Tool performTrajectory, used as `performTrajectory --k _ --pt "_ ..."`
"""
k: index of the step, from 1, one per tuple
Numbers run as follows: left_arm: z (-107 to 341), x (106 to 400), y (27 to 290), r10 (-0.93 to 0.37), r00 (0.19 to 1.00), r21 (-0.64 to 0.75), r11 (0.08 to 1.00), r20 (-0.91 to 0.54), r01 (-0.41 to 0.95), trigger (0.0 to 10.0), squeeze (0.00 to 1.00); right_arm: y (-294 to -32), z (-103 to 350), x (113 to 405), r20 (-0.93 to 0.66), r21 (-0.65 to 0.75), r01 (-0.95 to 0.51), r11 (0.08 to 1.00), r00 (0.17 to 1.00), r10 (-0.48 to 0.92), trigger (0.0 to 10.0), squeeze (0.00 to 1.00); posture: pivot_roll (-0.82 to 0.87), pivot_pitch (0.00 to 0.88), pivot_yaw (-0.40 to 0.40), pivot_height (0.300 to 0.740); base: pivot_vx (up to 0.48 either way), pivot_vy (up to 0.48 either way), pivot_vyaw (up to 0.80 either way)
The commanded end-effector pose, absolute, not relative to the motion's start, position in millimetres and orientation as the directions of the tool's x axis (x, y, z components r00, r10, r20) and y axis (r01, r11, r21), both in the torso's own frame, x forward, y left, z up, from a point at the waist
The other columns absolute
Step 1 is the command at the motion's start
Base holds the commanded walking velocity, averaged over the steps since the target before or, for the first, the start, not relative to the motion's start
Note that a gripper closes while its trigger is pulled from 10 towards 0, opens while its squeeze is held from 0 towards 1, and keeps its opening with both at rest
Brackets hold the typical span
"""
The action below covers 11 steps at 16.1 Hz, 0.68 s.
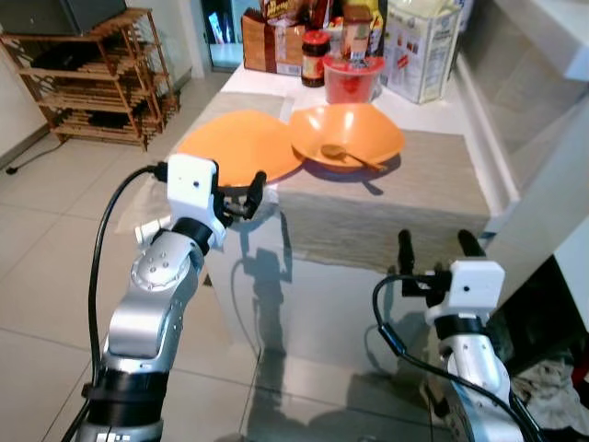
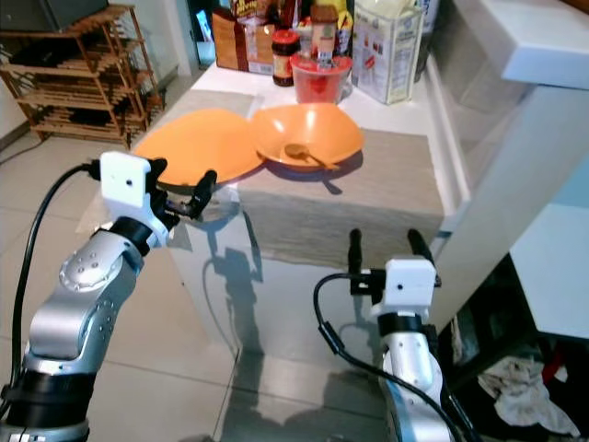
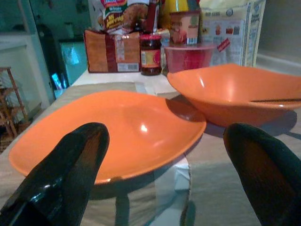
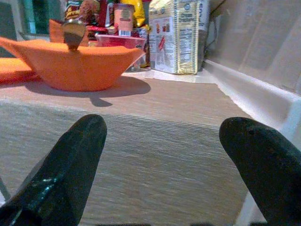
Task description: Setting the table
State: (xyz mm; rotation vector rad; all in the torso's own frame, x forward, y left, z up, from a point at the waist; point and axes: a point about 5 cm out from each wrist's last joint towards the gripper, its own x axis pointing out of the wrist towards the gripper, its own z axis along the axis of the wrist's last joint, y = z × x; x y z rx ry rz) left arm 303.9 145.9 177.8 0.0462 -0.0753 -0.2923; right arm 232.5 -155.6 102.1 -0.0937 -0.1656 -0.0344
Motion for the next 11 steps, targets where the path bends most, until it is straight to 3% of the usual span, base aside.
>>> performTrajectory --k 1,6,11 --pt "183.6 307.9 147.9 -0.285 0.955 0.057 0.958 0.077 0.281 10.0 0.0 -151.4 102.4 234.6 0.162 -0.082 0.026 0.996 0.987 -0.012 10.0 0.0 -0.02 0.0 0.014 0.727 0.0 0.0 0.0" --pt "182.5 307.4 146.9 -0.292 0.954 0.061 0.956 0.073 0.288 10.0 0.0 -149.1 102.1 233.7 0.159 -0.085 0.023 0.996 0.987 -0.009 10.0 0.0 -0.02 0.0 0.017 0.727 0.0 0.0 0.0" --pt "182.5 310.0 148.0 -0.278 0.958 0.055 0.96 0.069 0.275 10.0 0.0 -147.9 104.1 234.6 0.163 -0.09 0.017 0.996 0.987 -0.002 10.0 0.0 -0.03 0.004 0.018 0.727 0.355 -0.265 0.0"
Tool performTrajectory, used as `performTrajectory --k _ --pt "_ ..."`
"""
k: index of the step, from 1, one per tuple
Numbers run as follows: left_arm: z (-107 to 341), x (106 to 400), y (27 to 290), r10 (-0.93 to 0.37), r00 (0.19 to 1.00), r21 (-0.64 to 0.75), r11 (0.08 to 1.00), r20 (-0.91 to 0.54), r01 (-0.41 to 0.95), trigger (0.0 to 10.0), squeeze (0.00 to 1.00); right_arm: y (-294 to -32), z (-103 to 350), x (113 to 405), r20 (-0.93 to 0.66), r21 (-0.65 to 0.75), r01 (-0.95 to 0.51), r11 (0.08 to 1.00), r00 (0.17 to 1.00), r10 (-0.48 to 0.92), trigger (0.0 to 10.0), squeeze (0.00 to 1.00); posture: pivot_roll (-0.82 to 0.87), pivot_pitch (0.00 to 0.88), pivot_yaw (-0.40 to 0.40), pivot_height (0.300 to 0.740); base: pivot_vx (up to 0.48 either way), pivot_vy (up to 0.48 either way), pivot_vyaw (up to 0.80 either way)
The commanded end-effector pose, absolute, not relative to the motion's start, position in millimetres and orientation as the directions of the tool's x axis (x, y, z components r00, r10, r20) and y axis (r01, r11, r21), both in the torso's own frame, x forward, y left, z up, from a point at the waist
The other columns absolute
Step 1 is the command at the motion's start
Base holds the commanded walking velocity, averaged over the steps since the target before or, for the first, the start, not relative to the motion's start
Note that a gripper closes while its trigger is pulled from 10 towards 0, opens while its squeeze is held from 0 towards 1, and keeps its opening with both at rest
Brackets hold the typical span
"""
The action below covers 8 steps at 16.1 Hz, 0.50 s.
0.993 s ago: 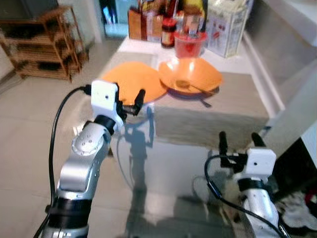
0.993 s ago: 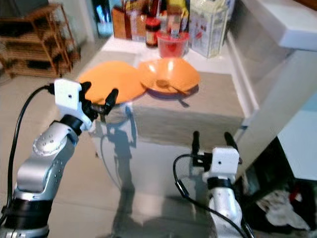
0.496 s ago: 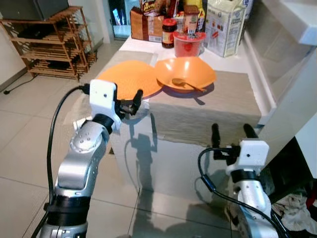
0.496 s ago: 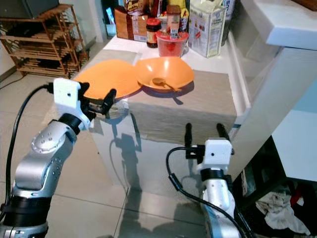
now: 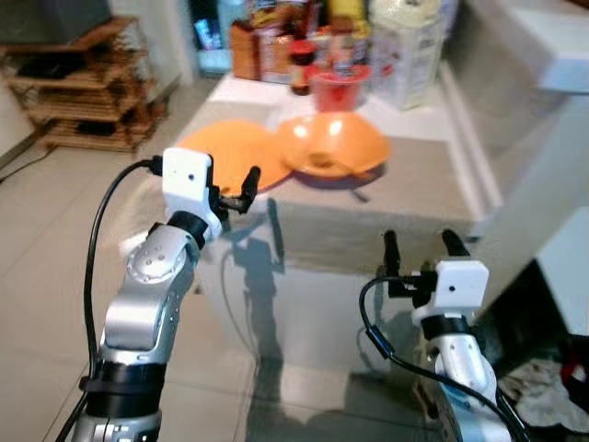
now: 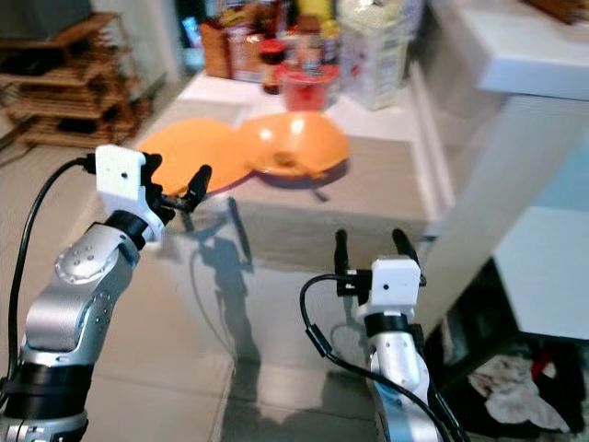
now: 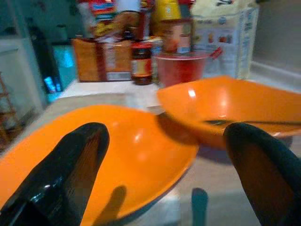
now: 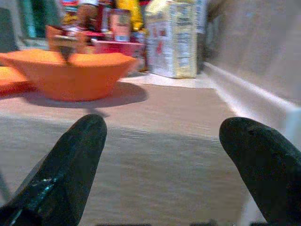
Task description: Setting the table
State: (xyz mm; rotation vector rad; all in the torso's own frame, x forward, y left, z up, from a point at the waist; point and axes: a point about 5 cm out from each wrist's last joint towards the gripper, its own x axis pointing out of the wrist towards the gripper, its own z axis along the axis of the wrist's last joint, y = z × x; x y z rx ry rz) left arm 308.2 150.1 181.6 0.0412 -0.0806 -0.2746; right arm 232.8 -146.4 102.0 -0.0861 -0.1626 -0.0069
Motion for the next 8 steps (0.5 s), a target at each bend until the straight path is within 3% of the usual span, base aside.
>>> performTrajectory --k 1,3,8 --pt "182.4 310.2 148.6 -0.274 0.959 0.054 0.961 0.069 0.27 10.0 0.0 -147.7 104.9 235.0 0.165 -0.09 0.015 0.996 0.986 0.0 10.0 0.0 -0.03 0.006 0.018 0.727 0.394 -0.266 0.0" --pt "181.7 311.3 150.5 -0.256 0.964 0.035 0.966 0.067 0.255 10.0 0.0 -147.9 106.8 236.8 0.165 -0.088 0.012 0.996 0.986 0.002 10.0 0.0 -0.03 0.012 0.021 0.727 0.319 -0.131 0.0" --pt "181.5 311.4 152.7 -0.247 0.967 0.034 0.969 0.068 0.245 10.0 0.0 -145.8 111.1 237.7 0.17 -0.08 -0.01 0.997 0.985 0.023 10.0 0.0 -0.03 0.02 0.017 0.727 0.0 0.0 0.0"
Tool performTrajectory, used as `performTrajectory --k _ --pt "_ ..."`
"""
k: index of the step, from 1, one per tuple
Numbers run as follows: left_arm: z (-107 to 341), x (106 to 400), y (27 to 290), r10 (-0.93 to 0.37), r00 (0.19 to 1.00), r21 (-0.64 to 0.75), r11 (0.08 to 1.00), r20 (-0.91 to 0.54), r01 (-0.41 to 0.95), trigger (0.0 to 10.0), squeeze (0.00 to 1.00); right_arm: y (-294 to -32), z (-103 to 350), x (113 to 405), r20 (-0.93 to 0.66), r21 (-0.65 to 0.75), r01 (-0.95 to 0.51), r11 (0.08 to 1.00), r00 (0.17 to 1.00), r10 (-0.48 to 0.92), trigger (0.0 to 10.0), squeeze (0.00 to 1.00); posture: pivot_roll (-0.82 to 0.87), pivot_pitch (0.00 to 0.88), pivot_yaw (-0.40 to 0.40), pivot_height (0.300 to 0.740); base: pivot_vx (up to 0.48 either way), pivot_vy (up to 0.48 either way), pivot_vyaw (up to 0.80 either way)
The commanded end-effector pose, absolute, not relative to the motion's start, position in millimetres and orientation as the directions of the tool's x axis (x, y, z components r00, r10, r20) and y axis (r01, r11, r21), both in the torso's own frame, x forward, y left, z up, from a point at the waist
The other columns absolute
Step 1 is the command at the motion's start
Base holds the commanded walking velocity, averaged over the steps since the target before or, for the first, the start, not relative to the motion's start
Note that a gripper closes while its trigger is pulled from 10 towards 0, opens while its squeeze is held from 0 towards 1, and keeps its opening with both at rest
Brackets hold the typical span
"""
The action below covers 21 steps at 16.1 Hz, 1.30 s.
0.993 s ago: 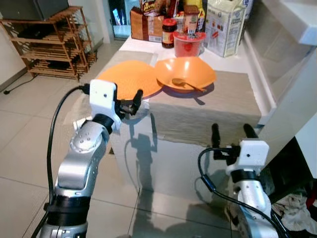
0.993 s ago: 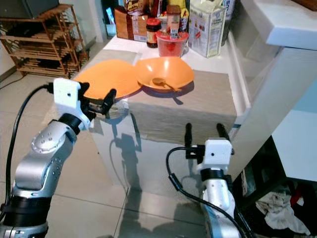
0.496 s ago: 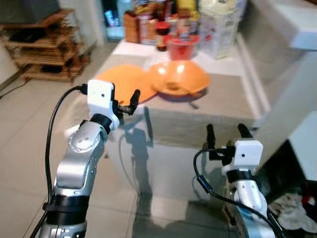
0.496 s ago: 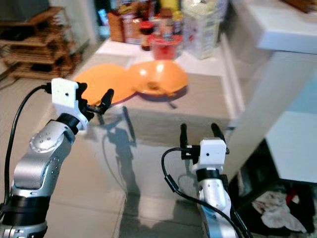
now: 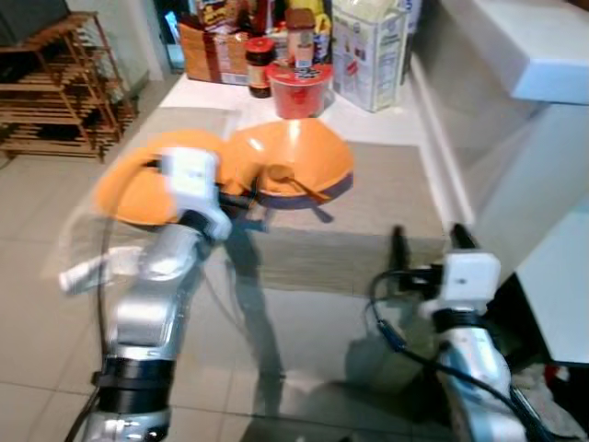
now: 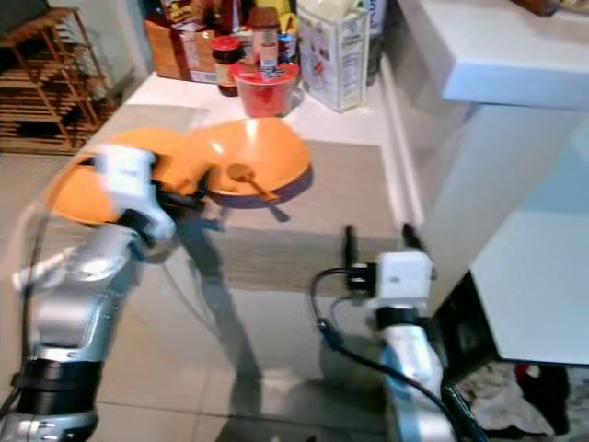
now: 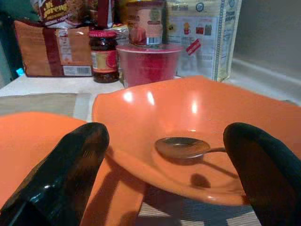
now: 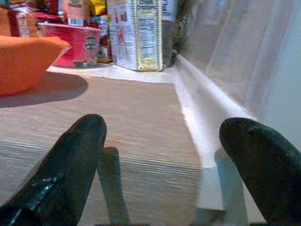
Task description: Setting the table
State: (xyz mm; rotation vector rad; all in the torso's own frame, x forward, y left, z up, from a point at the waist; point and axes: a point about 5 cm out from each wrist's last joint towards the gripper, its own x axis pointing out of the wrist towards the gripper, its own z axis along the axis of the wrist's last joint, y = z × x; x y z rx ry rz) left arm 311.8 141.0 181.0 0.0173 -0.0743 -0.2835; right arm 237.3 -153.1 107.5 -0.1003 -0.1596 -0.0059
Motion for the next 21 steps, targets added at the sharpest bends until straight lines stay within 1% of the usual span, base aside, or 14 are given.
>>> performTrajectory --k 1,7,9,12,13,15,16,17,18,19,20,21 --pt "181 311 154 -0.243 0.968 0.036 0.97 0.065 0.241 10.0 0.0 -143 114 237 0.174 -0.078 -0.022 0.997 0.984 0.035 10.0 0.0 -0.03 0.02 0.017 0.727 0.0 0.0 0.0" --pt "183 312 153 -0.236 0.969 0.047 0.971 0.079 0.233 10.0 0.0 -139 117 238 0.189 -0.09 -0.062 0.994 0.979 0.078 10.0 0.0 -0.03 0.022 0.017 0.727 0.0 0.0 0.0" --pt "192 316 157 -0.236 0.969 0.06 0.971 0.075 0.232 10.0 0.0 -132 125 244 0.2 -0.079 -0.106 0.991 0.972 0.12 10.0 0.0 -0.02 0.023 0.016 0.727 0.0 0.0 0.0" --pt "193 323 159 -0.242 0.97 0.062 0.968 0.005 0.242 10.0 0.0 -130 128 246 0.206 -0.074 -0.122 0.99 0.969 0.135 10.0 0.0 -0.02 0.021 0.015 0.727 0.0 0.0 0.0" --pt "202 328 156 -0.306 0.951 0.059 0.95 -0.037 0.308 10.0 0.0 -131 123 245 0.192 -0.076 -0.123 0.989 0.972 0.136 10.0 0.0 -0.02 0.019 0.014 0.727 0.0 0.0 0.0" --pt "234 331 154 -0.477 0.877 0.084 0.873 -0.048 0.48 10.0 0.0 -129 115 241 0.162 -0.07 -0.133 0.989 0.976 0.143 10.0 0.0 -0.01 0.014 0.021 0.727 0.0 0.0 0.0" --pt "248 337 158 -0.516 0.851 -0.019 0.856 -0.096 0.517 10.0 0.0 -130 111 240 0.148 -0.066 -0.132 0.989 0.979 0.141 10.0 0.0 -0.01 0.011 0.023 0.727 0.0 0.0 0.0" --pt "257 340 160 -0.526 0.843 -0.094 0.85 -0.114 0.518 10.0 0.0 -130 109 239 0.141 -0.066 -0.132 0.989 0.98 0.14 10.0 0.0 -0.01 0.008 0.028 0.727 0.0 0.0 0.0" --pt "262 342 161 -0.524 0.843 -0.111 0.851 -0.118 0.513 10.0 0.0 -129 108 238 0.138 -0.065 -0.132 0.989 0.981 0.14 10.0 0.0 -0.01 0.008 0.028 0.727 0.0 0.0 0.0" --pt "278 347 158 -0.55 0.83 -0.149 0.832 -0.092 0.535 10.0 0.0 -128 105 237 0.129 -0.064 -0.137 0.989 0.981 0.144 10.0 0.0 -0.01 0.003 0.035 0.727 0.0 0.0 0.0" --pt "283 349 156 -0.56 0.824 -0.164 0.824 -0.086 0.542 10.0 0.0 -127 104 236 0.125 -0.064 -0.137 0.988 0.982 0.144 10.0 0.0 -0.01 0.003 0.035 0.727 0.0 0.0 0.0" --pt "284 352 153 -0.575 0.813 -0.114 0.818 -0.094 0.564 10.0 0.0 -125 103 236 0.123 -0.063 -0.136 0.989 0.982 0.143 10.0 0.0 -0.02 0.001 0.04 0.727 0.0 0.0 0.0"
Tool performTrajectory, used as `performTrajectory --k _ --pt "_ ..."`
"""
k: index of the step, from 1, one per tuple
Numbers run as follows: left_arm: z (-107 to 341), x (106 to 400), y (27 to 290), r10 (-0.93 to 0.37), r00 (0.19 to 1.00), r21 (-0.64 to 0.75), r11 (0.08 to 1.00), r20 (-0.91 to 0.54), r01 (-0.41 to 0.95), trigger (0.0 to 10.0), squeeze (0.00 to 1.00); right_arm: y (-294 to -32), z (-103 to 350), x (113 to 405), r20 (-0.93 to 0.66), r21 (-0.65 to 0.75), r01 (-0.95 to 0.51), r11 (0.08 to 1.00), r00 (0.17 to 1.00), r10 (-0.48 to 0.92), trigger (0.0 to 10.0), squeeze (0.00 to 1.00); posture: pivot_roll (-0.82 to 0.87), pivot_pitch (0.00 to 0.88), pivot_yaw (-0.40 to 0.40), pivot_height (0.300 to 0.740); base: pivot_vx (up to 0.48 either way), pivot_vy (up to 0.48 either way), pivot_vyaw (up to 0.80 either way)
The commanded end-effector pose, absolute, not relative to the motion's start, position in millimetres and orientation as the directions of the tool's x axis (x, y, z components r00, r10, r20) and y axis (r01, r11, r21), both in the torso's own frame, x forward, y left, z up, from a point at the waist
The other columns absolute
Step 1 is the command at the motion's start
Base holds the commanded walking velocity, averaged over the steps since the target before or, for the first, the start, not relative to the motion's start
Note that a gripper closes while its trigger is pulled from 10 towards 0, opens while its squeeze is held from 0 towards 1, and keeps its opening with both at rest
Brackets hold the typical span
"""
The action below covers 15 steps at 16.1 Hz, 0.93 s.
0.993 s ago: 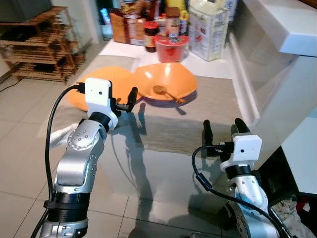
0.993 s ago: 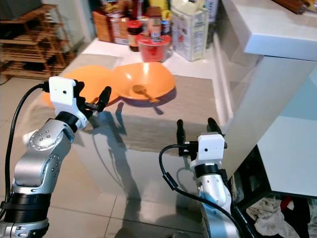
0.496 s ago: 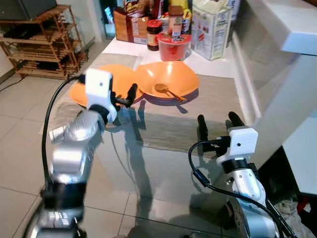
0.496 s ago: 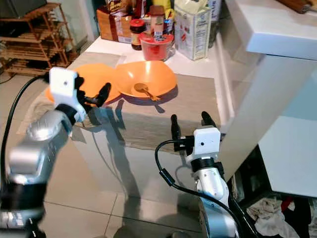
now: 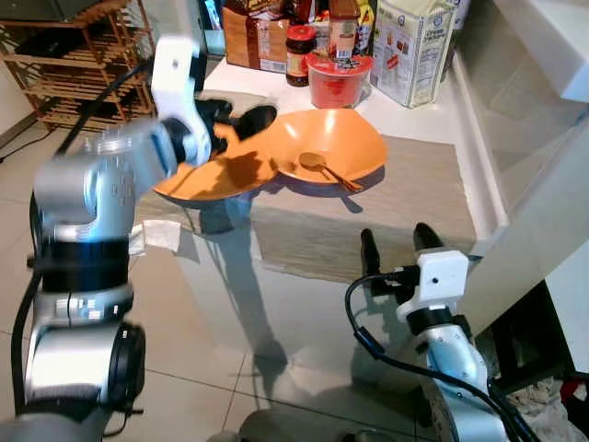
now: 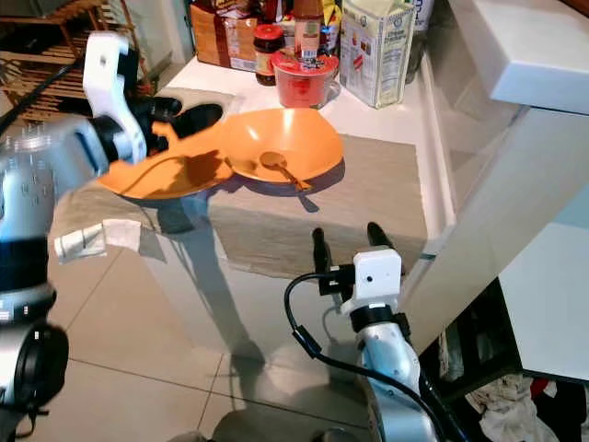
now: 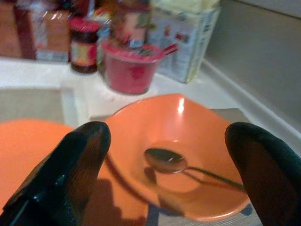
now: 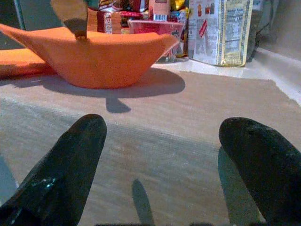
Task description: Setting the table
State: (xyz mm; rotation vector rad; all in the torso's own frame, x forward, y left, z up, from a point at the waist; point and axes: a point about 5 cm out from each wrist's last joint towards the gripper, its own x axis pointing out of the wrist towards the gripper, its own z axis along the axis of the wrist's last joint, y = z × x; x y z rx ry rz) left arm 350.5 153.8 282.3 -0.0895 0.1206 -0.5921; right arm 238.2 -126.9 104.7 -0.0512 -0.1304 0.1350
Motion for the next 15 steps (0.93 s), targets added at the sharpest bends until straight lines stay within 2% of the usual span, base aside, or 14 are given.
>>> performTrajectory --k 1,2,3,5,8,10,11,12,13,15 --pt "279 352 154 -0.552 0.826 -0.055 0.834 -0.116 0.549 10.0 0.0 -125 103 236 0.124 -0.063 -0.134 0.989 0.982 0.141 10.0 0.0 -0.02 0.002 0.044 0.727 0.0 0.0 0.0" --pt "266 352 156 -0.511 0.845 0.014 0.854 -0.16 0.519 10.0 0.0 -127 102 236 0.124 -0.063 -0.127 0.99 0.983 0.135 10.0 0.0 -0.02 0.007 0.043 0.727 0.0 0.0 0.0" --pt "258 350 156 -0.495 0.849 -0.008 0.865 -0.183 0.502 10.0 0.0 -128 102 236 0.122 -0.064 -0.123 0.99 0.984 0.13 10.0 0.0 -0.02 0.009 0.041 0.727 0.0 0.0 0.0" --pt "241 344 147 -0.509 0.827 -0.237 0.856 -0.238 0.459 10.0 0.0 -128 101 233 0.117 -0.065 -0.123 0.99 0.985 0.13 10.0 0.0 -0.02 0.013 0.037 0.727 0.0 0.0 0.0" --pt "233 350 150 -0.474 0.849 -0.369 0.851 -0.234 0.373 10.0 0.0 -127 100 232 0.116 -0.065 -0.127 0.99 0.984 0.134 10.0 0.0 -0.02 0.017 0.038 0.727 0.0 0.0 0.0" --pt "237 353 160 -0.396 0.894 -0.188 0.914 -0.21 0.36 10.0 0.0 -127 100 232 0.116 -0.065 -0.125 0.99 0.984 0.132 10.0 0.0 -0.02 0.021 0.041 0.727 0.0 0.0 0.0" --pt "235 355 177 -0.292 0.928 -0.029 0.955 -0.232 0.294 10.0 0.0 -127 98 230 0.111 -0.065 -0.125 0.99 0.985 0.131 10.0 0.0 -0.02 0.025 0.044 0.727 0.0 0.0 0.0" --pt "231 356 187 -0.229 0.94 0.057 0.966 -0.252 0.25 10.0 0.0 -127 97 229 0.108 -0.064 -0.125 0.99 0.986 0.131 10.0 0.0 -0.02 0.025 0.043 0.727 0.0 0.0 0.0" --pt "221 357 206 -0.138 0.944 0.095 0.98 -0.3 0.173 10.0 0.0 -126 96 228 0.102 -0.063 -0.124 0.99 0.986 0.13 10.0 0.0 -0.02 0.027 0.044 0.727 0.0 0.0 0.0" --pt "209 353 229 -0.068 0.931 -0.044 0.997 -0.359 0.056 10.0 0.0 -126 96 227 0.098 -0.059 -0.125 0.99 0.987 0.13 10.0 0.0 -0.01 0.035 0.043 0.727 0.0 0.0 0.0"
